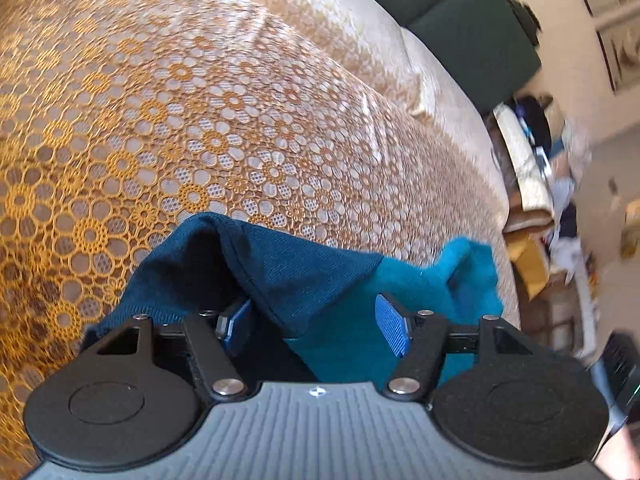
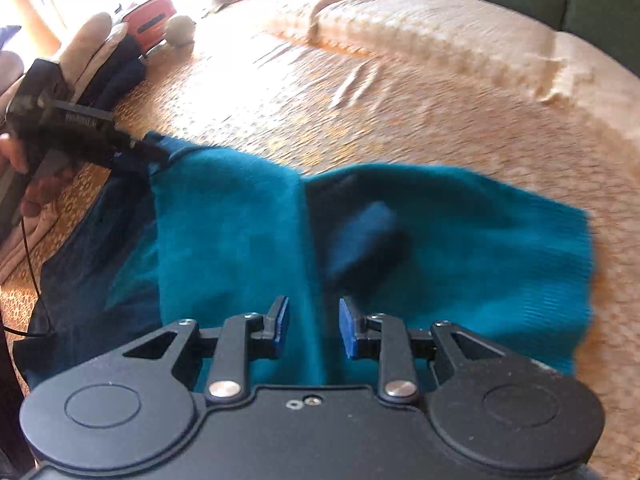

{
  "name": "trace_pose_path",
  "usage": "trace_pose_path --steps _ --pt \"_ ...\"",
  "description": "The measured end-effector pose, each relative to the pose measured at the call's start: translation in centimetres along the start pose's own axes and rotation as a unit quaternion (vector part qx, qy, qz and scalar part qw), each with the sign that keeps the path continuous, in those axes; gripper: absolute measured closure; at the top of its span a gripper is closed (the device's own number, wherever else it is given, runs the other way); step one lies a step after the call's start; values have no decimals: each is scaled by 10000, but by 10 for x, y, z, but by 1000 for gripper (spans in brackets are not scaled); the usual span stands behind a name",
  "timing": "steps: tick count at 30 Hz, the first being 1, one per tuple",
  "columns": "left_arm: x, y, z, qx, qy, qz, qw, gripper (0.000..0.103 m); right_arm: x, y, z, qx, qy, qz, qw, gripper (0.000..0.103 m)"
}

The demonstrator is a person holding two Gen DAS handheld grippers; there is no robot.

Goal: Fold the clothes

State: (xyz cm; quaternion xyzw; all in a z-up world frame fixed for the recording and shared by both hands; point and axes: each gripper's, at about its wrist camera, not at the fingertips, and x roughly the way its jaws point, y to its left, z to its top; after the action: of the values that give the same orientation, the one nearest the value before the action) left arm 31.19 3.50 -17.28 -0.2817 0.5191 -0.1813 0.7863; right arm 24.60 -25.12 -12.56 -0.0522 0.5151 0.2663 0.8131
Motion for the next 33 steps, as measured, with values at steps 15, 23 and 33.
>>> trace_pose_path --steps 15,23,33 --pt "8 -3 -13 -326 1 -218 9992 39 22 14 -21 -53 -42 143 9999 0" --pt "12 4 -14 -574 -177 -418 9973 43 23 13 -23 66 -163 195 9997 0" --pt "7 10 -16 -1066 -988 -743 9866 95 3 -3 -2 291 -385 -71 9988 0"
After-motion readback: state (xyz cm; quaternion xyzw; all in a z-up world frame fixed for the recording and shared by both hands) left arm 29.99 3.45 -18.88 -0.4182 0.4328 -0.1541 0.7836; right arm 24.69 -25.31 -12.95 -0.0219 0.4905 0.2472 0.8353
